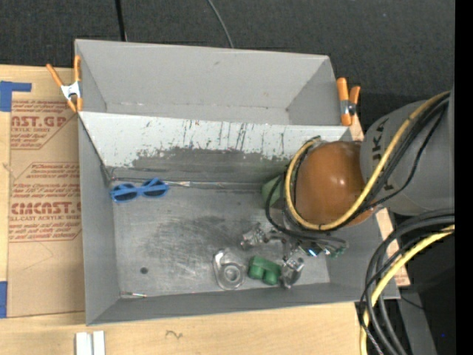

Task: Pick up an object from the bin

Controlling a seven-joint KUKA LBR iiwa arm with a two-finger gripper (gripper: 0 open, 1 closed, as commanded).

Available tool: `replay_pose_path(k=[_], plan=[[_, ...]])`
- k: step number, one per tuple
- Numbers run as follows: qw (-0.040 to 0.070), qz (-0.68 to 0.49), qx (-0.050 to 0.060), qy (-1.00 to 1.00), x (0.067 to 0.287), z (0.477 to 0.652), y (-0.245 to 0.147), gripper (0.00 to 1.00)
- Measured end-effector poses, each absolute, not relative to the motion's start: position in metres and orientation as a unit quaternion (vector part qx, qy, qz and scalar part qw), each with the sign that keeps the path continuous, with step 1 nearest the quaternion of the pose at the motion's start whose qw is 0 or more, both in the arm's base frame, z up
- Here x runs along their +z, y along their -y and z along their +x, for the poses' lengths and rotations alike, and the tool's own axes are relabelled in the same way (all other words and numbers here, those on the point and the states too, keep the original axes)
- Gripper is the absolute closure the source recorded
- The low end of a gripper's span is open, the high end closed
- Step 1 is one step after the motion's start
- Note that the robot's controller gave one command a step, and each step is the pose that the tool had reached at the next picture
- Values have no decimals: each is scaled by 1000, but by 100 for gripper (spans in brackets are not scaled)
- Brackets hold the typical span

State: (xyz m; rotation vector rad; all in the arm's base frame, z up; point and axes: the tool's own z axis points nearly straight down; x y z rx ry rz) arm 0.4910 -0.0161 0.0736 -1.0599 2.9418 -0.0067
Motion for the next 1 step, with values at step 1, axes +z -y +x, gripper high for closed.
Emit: replay_pose_path(k=[1], plan=[[3,-337,0,-941,72,488,16,100]])
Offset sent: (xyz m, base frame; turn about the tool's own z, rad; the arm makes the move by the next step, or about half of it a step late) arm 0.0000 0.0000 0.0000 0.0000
